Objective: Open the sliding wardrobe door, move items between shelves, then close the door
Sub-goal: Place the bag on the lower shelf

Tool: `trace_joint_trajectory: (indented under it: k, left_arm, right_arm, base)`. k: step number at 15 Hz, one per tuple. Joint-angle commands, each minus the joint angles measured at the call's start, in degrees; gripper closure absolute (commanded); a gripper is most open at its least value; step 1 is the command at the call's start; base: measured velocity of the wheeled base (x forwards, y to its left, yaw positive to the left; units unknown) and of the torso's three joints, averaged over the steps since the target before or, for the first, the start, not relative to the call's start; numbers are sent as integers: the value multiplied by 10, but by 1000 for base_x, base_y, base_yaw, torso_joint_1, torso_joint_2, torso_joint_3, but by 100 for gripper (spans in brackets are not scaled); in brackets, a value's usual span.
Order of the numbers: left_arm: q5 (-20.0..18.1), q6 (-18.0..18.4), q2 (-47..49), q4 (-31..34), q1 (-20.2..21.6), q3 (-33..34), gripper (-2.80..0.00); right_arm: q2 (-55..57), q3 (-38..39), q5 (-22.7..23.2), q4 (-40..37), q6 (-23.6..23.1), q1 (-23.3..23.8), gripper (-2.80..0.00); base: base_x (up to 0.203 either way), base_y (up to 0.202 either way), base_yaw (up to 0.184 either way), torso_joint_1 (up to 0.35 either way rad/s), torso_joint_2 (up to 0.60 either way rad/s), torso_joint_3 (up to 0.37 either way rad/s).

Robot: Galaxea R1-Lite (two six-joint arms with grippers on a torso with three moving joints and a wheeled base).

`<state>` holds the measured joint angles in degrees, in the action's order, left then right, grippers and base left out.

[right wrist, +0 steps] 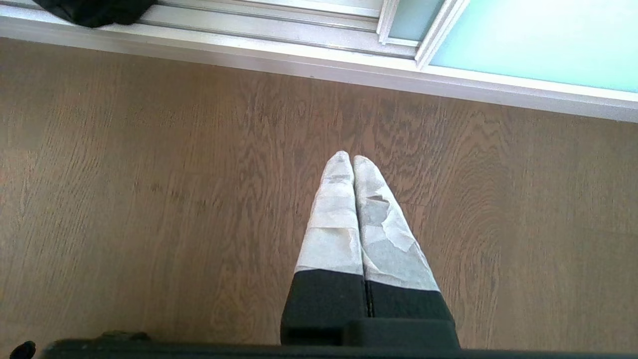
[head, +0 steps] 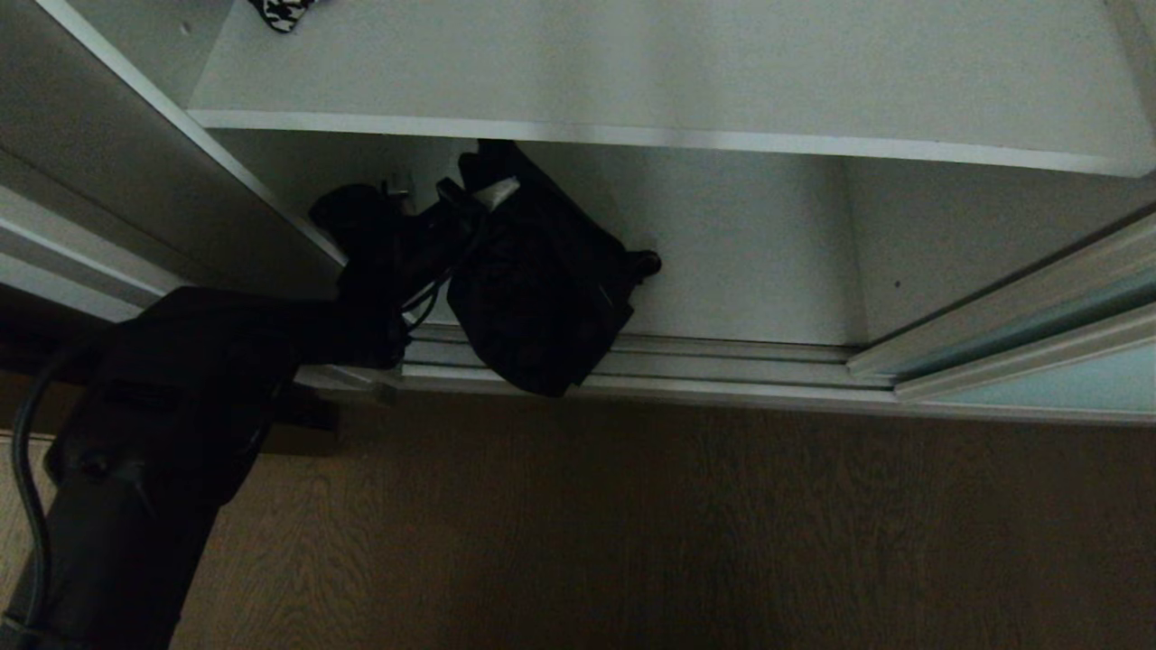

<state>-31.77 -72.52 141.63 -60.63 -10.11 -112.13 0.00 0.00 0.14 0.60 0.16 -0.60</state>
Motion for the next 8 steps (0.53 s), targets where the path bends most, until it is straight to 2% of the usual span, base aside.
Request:
trace_joint_trajectory:
  k: [1,3,8]
  left_arm:
    - [-12,27,33,-2,3,0,0]
    - [-43,49,33,-8,4,0,0]
    - [-55,50,36,-8,14,0,0]
  right_arm:
    - [-2,0,0,0,-1,0,0]
    - [-2,0,0,0,0,0,0]
    - [-2,0,0,0,0,0,0]
  base:
    - [0,0,0,0,0,0]
    - [0,0,0,0,0,0]
    - [0,0,0,0,0,0]
